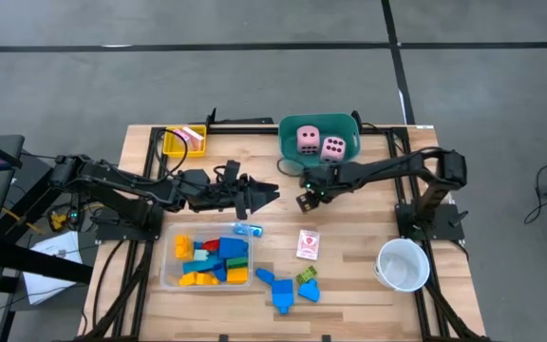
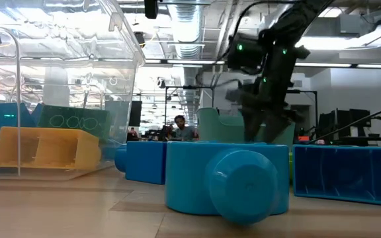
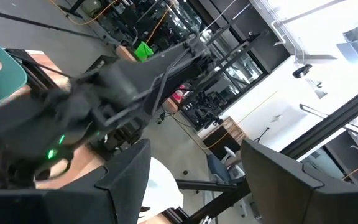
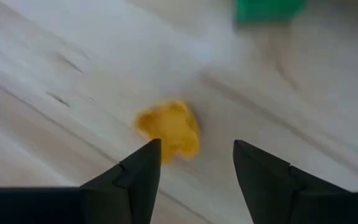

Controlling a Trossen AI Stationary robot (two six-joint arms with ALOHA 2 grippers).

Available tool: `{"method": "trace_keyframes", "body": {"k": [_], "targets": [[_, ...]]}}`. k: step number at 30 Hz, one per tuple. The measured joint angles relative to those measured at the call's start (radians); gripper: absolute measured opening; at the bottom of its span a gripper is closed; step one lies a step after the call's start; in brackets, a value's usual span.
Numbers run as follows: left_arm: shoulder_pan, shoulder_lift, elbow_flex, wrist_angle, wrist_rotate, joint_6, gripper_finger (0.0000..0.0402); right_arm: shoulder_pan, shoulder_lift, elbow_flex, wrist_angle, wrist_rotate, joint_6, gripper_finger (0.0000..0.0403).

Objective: Pick & Place Toys
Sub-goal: Put the yellow game piece into the transparent bin

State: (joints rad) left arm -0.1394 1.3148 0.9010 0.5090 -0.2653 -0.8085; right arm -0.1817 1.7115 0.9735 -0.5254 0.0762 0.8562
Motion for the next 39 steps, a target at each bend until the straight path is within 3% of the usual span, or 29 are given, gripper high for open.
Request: {"method": "trace_keyframes", "body": {"k": [10, 22, 27, 33, 36, 39], "targets": [[0.000, 0.000, 0.000, 0.005, 0.008, 0.000, 0.0245, 0.046, 0.075, 0.002, 0.066, 0.003, 0.000, 0.0158], [0.000, 0.000, 0.000, 0.005, 0.009, 0.000, 0.0245, 0.052, 0.079, -0.001, 0.142, -0.001, -0.022, 0.0016], [0.000, 0.000, 0.000, 0.000, 0.019, 0.000, 0.0245, 0.073, 0.072, -0.003, 0.163, -0.001, -0.026, 0.0014], [-0.001, 0.000, 0.000, -0.018, 0.125, 0.016, 0.0245, 0.123, -0.042, -0.004, 0.171, 0.003, -0.052, 0.0006], [-0.026, 0.000, 0.000, -0.011, 0.228, 0.107, 0.0245, 0.147, -0.129, -0.004, 0.203, 0.011, -0.083, 0.0004], [-0.082, 0.000, 0.000, 0.011, 0.266, 0.243, 0.0245, 0.167, -0.226, -0.002, 0.259, 0.005, -0.127, 0.0003]]}}
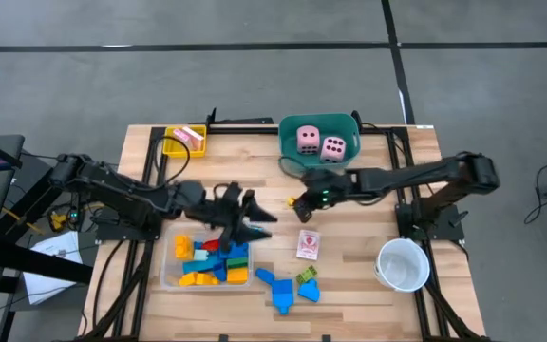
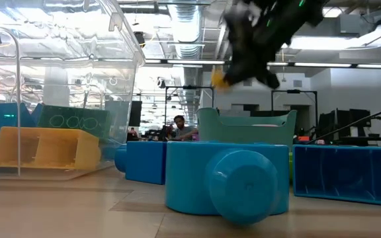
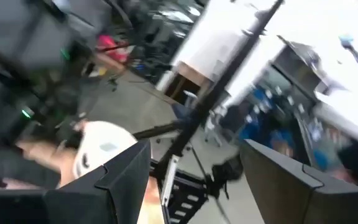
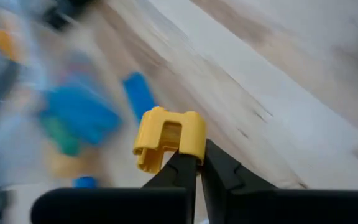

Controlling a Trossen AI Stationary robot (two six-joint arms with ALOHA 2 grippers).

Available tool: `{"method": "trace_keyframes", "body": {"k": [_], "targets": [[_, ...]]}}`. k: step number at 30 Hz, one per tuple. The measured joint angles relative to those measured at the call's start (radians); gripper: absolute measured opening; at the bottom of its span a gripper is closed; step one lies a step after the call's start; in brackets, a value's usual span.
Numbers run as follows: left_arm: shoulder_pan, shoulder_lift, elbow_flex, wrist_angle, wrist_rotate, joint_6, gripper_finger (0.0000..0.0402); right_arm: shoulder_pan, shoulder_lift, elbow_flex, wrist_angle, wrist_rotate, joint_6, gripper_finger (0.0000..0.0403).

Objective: Pick & Place Toys
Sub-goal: Put the yellow game piece into the transparent bin

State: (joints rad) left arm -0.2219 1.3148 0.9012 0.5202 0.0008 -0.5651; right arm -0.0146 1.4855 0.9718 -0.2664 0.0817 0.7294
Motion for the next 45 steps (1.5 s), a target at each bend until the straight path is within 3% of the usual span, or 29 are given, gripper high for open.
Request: {"method": "trace_keyframes", "body": {"k": [3, 9, 13, 19, 27, 38, 45], "targets": [[-0.047, -0.002, 0.000, -0.017, -0.055, 0.127, 0.0245, 0.008, -0.086, 0.000, 0.022, -0.007, -0.002, 0.0002], [-0.080, -0.001, 0.013, -0.125, -0.347, 0.378, 0.0254, -0.021, -0.179, 0.000, 0.060, -0.112, 0.047, 0.0001], [-0.076, -0.001, 0.074, -0.220, -0.385, 0.633, 0.0278, -0.044, -0.190, 0.000, 0.121, -0.200, 0.101, 0.0001], [-0.050, -0.001, 0.173, -0.370, -0.433, 0.815, 0.0329, -0.056, -0.189, 0.000, 0.211, -0.292, 0.161, 0.0001], [-0.017, 0.000, 0.193, -0.383, -0.366, 0.822, 0.0376, -0.056, -0.189, 0.000, 0.352, -0.373, 0.214, 0.0000], [-0.018, 0.006, 0.193, -0.364, -0.341, 0.820, 0.0375, -0.055, -0.147, 0.004, 0.497, -0.479, 0.266, 0.0000], [-0.019, 0.006, 0.193, -0.356, -0.326, 0.802, 0.0373, -0.031, -0.061, 0.094, 0.492, -0.504, 0.258, 0.0000]]}}
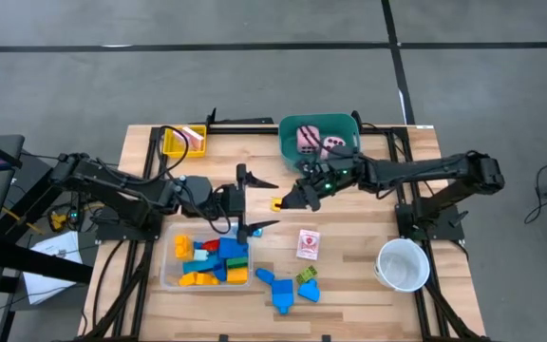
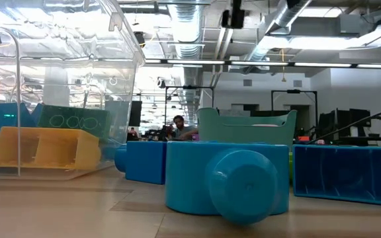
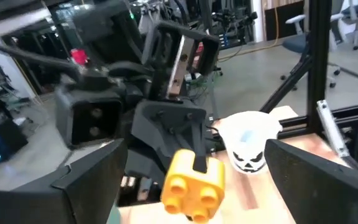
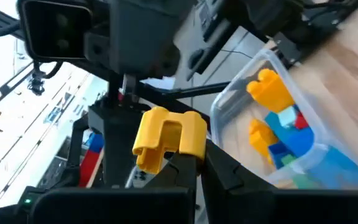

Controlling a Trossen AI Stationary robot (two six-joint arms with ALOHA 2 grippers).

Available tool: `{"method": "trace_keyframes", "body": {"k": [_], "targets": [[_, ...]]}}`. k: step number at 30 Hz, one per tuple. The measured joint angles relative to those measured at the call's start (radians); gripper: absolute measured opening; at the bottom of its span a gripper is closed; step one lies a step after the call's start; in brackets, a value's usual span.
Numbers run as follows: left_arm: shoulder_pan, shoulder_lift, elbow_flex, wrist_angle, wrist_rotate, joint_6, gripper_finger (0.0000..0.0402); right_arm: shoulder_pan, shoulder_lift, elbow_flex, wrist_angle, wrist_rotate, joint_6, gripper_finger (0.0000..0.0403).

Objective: Pick & Place Toys
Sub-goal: Put the yellow game piece into the transparent bin

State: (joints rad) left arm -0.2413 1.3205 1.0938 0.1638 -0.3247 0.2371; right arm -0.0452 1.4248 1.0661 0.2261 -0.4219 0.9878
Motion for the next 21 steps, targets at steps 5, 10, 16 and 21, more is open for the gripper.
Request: {"method": "trace_keyframes", "body": {"k": [5, 10, 16, 21], "targets": [[-0.001, 0.000, 0.000, -0.004, 0.014, -0.040, 0.0368, -0.001, 0.069, 0.079, -0.002, -0.051, -0.016, 0.0000], [-0.003, -0.003, -0.001, 0.000, 0.014, -0.060, 0.0353, -0.004, 0.068, 0.107, 0.004, -0.074, -0.030, 0.0000], [-0.016, -0.005, -0.001, 0.003, 0.014, -0.069, 0.0314, -0.017, 0.063, 0.104, -0.001, -0.082, -0.045, 0.0000], [-0.016, -0.005, -0.001, 0.003, 0.024, -0.070, 0.0280, -0.017, 0.063, 0.104, -0.002, -0.082, -0.045, 0.0000]]}}
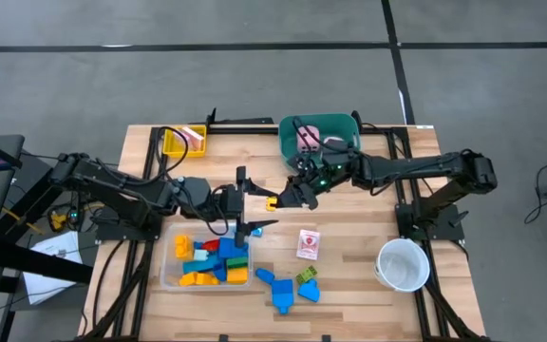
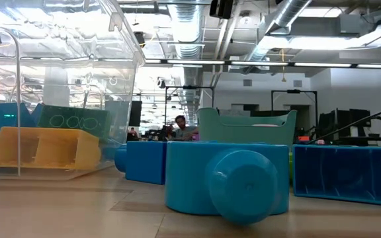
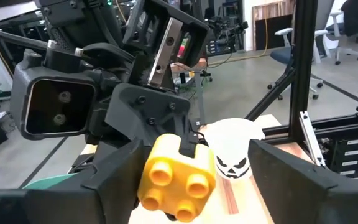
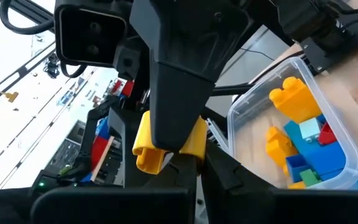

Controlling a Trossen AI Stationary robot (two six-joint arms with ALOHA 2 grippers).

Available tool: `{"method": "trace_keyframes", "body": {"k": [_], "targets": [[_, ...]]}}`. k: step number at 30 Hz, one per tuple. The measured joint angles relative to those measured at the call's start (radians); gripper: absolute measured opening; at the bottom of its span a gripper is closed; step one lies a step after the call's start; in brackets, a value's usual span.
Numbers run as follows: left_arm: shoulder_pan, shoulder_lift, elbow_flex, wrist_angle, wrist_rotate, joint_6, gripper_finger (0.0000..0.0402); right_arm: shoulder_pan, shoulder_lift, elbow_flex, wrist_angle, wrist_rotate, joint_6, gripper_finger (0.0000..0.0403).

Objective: Pick & Place Toys
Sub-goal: Put the yellow game piece into the transparent bin

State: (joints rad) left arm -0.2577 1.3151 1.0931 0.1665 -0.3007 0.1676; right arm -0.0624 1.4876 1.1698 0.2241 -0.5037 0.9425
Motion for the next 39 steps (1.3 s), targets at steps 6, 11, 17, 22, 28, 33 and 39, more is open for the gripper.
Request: {"method": "trace_keyframes", "body": {"k": [6, 11, 17, 22, 28, 33, 39], "targets": [[0.001, 0.000, 0.000, 0.000, -0.003, 0.000, 0.0235, 0.000, 0.000, 0.000, 0.000, -0.001, 0.000, 0.0000], [0.001, 0.000, 0.000, 0.000, -0.001, 0.000, 0.0187, 0.010, 0.000, 0.000, 0.000, 0.000, -0.007, 0.0000], [0.001, 0.000, 0.000, 0.000, 0.001, 0.007, 0.0140, 0.011, 0.001, 0.000, 0.001, -0.002, -0.006, 0.0001], [0.001, -0.002, 0.001, 0.003, 0.002, 0.005, 0.0155, 0.011, 0.002, -0.001, 0.020, -0.002, -0.005, 0.0003], [0.001, -0.002, 0.001, 0.007, 0.002, 0.000, 0.0148, 0.011, 0.002, -0.002, 0.042, 0.000, -0.008, 0.0021], [0.001, -0.002, 0.001, 0.001, 0.001, -0.007, 0.0144, 0.010, 0.002, -0.002, 0.049, 0.014, -0.014, 0.0076], [0.001, -0.001, 0.001, -0.001, -0.006, -0.006, 0.0143, 0.010, 0.002, -0.002, 0.051, 0.021, -0.014, 0.0140]]}}
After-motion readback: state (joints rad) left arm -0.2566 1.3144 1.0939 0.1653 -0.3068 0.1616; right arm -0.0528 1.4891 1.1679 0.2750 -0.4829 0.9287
